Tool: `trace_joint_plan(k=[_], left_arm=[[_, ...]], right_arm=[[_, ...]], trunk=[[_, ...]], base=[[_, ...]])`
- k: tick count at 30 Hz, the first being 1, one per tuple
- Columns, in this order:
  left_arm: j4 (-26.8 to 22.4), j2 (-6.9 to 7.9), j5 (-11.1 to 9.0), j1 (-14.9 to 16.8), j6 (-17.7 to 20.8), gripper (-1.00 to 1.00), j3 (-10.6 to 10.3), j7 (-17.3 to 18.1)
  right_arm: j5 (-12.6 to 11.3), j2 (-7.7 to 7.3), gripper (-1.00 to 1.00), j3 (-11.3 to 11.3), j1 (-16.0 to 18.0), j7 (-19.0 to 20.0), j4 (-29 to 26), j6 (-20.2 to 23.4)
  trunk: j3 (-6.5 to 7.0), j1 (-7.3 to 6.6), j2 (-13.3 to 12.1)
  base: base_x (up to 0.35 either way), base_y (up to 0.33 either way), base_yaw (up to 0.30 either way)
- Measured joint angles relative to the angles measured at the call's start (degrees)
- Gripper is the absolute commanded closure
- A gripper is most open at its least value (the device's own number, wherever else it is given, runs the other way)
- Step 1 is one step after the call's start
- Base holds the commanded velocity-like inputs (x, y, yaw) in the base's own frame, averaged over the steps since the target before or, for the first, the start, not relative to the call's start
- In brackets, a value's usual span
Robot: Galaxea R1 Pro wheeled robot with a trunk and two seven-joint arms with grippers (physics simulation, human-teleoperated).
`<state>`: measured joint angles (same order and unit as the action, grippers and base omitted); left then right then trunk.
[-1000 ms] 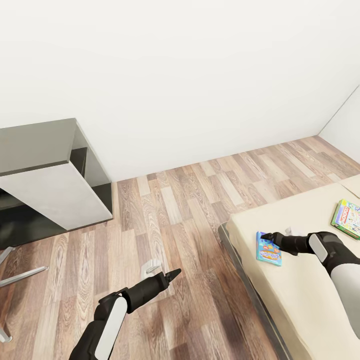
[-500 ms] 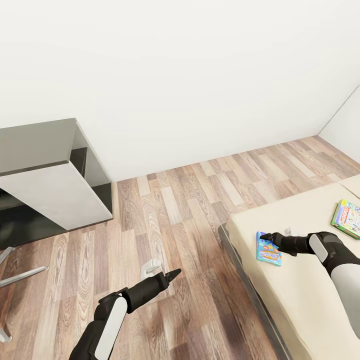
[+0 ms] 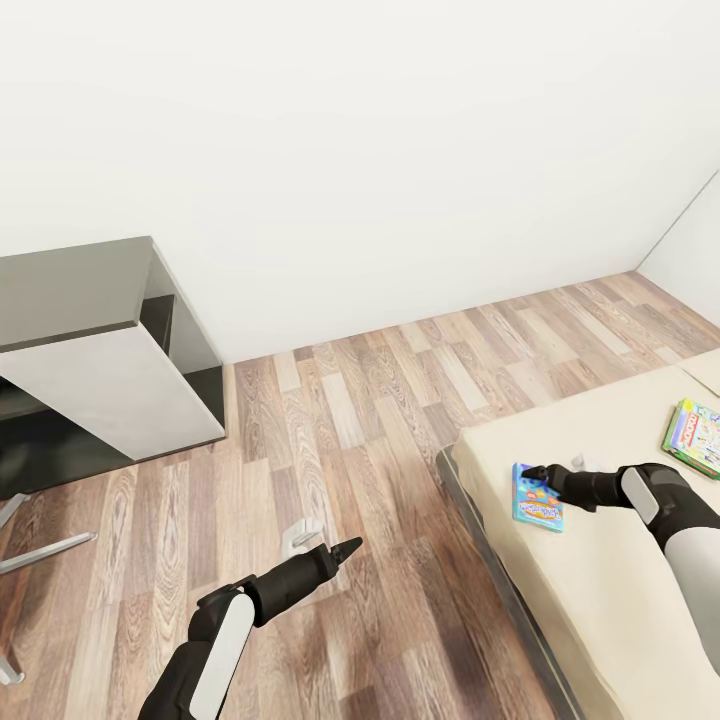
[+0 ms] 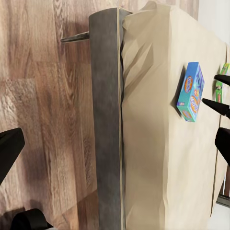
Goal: Put all the toys in the child's room - the three board games (two on the bed and one on the table), the two jigsaw puzzles on the table, and the tennis ball on the table - inside the toy box on the table in the child's room.
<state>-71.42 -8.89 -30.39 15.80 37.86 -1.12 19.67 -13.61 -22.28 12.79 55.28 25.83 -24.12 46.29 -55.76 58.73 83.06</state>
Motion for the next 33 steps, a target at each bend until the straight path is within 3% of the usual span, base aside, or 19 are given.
trace_joint_plan(k=[33], left_arm=[[0.0, 0.02, 0.0, 0.0, 0.0, -1.00, 0.0, -0.1]], right_arm=[[0.0, -1.81, -1.00, 0.3, 0.3, 0.0, -0.3, 0.1]], trunk=[[-0.05, 0.00, 0.0]], base=[[0.000, 0.000, 0.000]])
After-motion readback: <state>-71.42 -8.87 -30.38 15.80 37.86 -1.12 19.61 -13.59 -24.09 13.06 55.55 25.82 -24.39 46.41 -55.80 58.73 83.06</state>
